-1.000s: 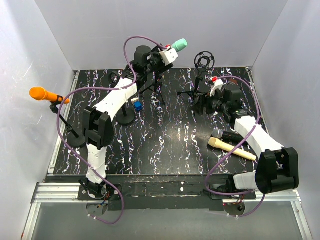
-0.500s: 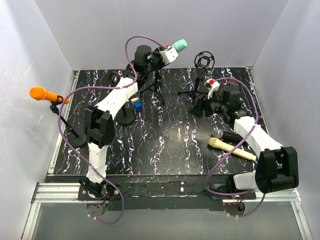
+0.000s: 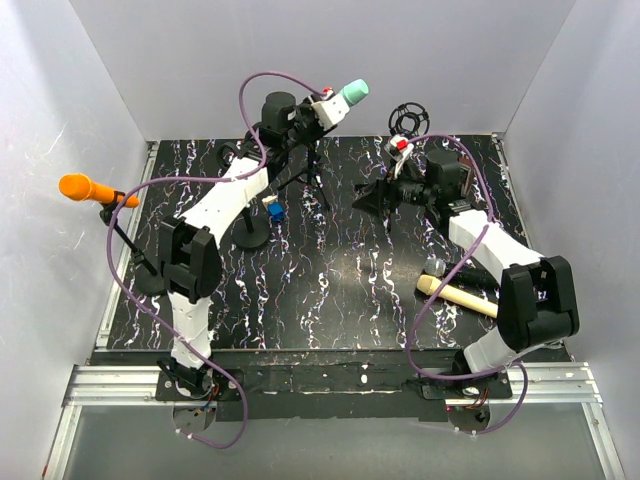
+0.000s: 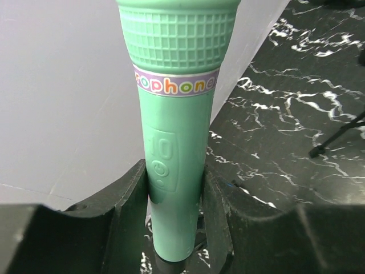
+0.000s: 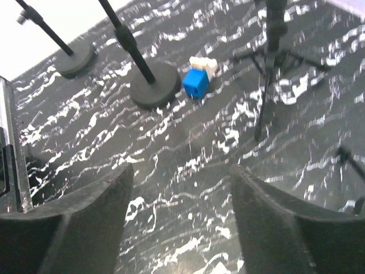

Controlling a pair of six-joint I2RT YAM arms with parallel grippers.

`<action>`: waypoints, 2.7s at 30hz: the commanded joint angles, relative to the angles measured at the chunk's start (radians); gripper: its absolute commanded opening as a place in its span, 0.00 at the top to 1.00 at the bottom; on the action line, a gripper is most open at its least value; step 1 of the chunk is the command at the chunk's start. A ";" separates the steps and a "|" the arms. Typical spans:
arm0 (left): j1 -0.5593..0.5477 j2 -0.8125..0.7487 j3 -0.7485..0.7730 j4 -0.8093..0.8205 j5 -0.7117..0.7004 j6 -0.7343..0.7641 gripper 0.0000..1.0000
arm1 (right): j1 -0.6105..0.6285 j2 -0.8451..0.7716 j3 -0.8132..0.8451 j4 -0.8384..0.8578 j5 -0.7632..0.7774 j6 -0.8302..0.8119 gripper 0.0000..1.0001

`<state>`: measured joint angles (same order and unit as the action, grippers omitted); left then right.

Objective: Remove the microphone from the stand

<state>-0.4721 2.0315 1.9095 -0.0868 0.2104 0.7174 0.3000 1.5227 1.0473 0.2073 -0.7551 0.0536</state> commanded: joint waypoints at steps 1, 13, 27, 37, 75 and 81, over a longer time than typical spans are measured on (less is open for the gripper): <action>-0.008 -0.138 -0.047 -0.030 0.092 -0.117 1.00 | 0.013 0.031 0.079 0.182 -0.088 0.029 0.20; -0.013 -0.235 -0.147 0.016 0.242 -0.257 1.00 | 0.053 0.180 0.206 0.316 -0.115 0.095 0.13; -0.013 -0.353 -0.290 0.038 0.330 -0.292 1.00 | 0.091 0.375 0.313 0.441 -0.084 0.066 0.17; -0.014 -0.366 -0.271 0.010 0.307 -0.323 1.00 | 0.094 0.438 0.264 0.530 -0.150 0.129 0.50; -0.079 -0.389 -0.023 -0.217 0.250 -0.440 1.00 | 0.096 0.162 0.221 0.329 -0.262 0.299 0.15; -0.014 -0.428 -0.067 -0.264 0.354 -0.533 1.00 | 0.051 0.033 0.356 0.129 -0.349 0.318 0.14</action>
<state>-0.5240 1.6699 1.8614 -0.2893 0.4774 0.2729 0.3748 1.6588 1.2686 0.4671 -1.0164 0.3412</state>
